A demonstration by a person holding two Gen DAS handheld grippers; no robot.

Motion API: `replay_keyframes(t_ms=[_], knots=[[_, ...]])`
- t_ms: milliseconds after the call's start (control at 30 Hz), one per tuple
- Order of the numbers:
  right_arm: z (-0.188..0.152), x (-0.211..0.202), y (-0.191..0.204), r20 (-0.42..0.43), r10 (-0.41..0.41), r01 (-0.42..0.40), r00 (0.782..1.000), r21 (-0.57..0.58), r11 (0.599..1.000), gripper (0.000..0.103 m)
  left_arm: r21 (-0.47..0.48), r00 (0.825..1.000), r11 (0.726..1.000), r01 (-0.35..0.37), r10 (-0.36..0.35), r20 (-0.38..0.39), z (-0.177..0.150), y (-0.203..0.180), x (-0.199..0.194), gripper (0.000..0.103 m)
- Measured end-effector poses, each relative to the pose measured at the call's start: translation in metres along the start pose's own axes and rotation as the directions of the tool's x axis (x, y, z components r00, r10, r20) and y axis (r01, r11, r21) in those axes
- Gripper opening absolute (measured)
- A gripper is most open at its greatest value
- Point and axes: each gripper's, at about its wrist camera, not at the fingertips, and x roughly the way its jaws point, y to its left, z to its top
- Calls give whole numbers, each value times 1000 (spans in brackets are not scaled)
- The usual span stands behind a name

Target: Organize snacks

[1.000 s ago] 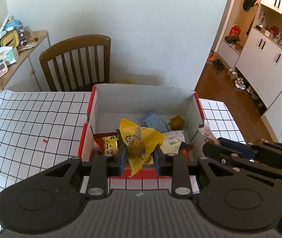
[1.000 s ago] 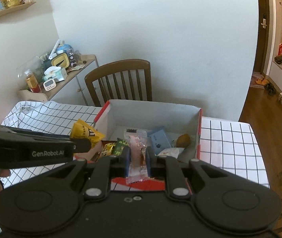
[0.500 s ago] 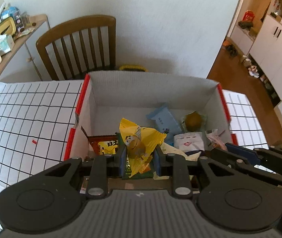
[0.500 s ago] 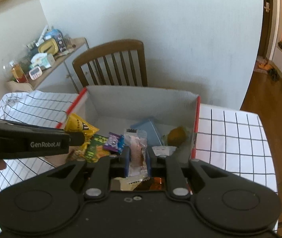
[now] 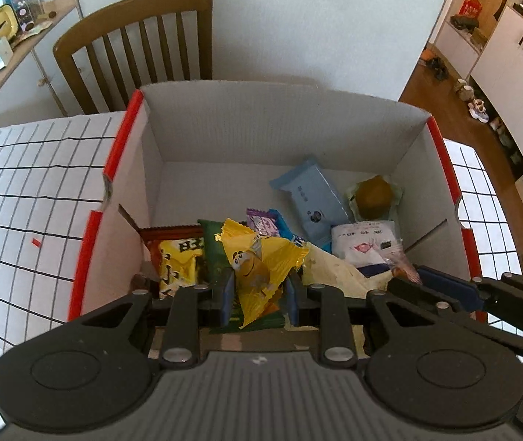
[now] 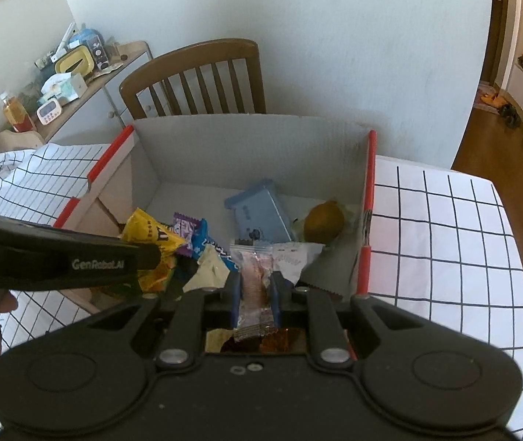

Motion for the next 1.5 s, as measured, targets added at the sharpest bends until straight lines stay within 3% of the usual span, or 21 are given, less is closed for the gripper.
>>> replay_keyframes(t_ms=[233, 333, 400, 633, 900, 1067, 1200, 1333, 1500], knots=[[-6, 3, -6, -17, 9, -9, 1000, 15, 1000, 18, 7, 1000, 1000, -2, 2, -4, -3, -8, 3, 28], [-6, 1, -6, -15, 18, -18, 1000, 15, 1000, 20, -8, 1000, 1000, -1, 1, 1, -4, -9, -1, 37], [-7, -3, -7, -7, 27, -27, 1000, 17, 999, 23, -14, 1000, 1000, -7, 7, 13, -5, -9, -4, 51], [-9, -19, -7, 14, 53, -53, 999, 12, 999, 27, -39, 998, 999, 1, 1, 58, -15, -5, -26, 53], [-16, -49, -2, 67, 70, -69, 995, -9, 998, 44, -28, 990, 1000, -13, 17, 142, -31, -5, -61, 57], [-22, -73, 2, 124, 74, -73, 989, -16, 997, 63, -12, 981, 1000, -14, 16, 195, -46, -3, -87, 57], [-27, -89, 8, 160, 71, -70, 984, -15, 997, 69, -17, 975, 1000, 18, -14, 221, -60, 5, -106, 58], [-36, -106, 19, 204, 58, -55, 977, -21, 998, 81, -8, 968, 1000, 30, -27, 251, -73, 13, -124, 58], [-46, -127, 31, 244, 52, -50, 969, -13, 999, 88, 13, 955, 999, 49, -51, 293, -92, 22, -149, 72]])
